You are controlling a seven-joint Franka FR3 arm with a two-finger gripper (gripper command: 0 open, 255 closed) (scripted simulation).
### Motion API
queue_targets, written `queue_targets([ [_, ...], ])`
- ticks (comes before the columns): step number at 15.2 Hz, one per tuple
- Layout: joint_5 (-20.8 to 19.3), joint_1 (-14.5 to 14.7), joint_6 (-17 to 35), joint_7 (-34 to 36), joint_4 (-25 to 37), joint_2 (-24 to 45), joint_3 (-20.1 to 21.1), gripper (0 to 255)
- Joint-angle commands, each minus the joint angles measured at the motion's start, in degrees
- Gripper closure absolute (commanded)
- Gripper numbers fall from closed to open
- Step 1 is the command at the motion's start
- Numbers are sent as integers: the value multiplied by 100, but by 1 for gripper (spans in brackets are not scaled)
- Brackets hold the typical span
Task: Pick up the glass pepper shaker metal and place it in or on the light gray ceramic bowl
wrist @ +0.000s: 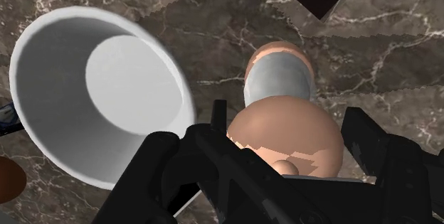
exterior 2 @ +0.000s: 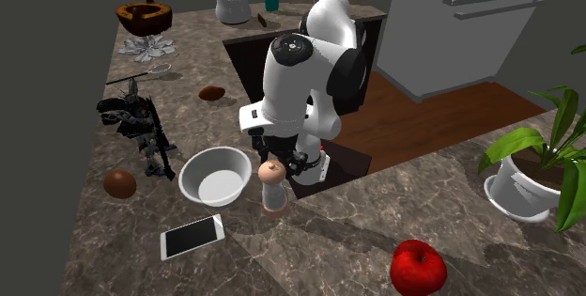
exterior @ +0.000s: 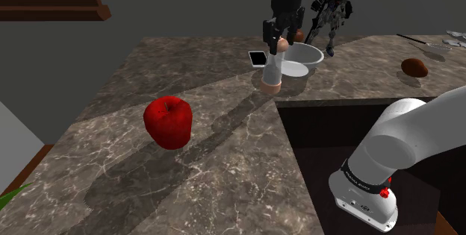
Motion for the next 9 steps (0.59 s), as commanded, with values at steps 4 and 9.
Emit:
queue_targets([
  [4,-16,-14,-218,-16,285,71,-5,255],
  [9,-47,-40,-588,-38,795,212,-6,255],
])
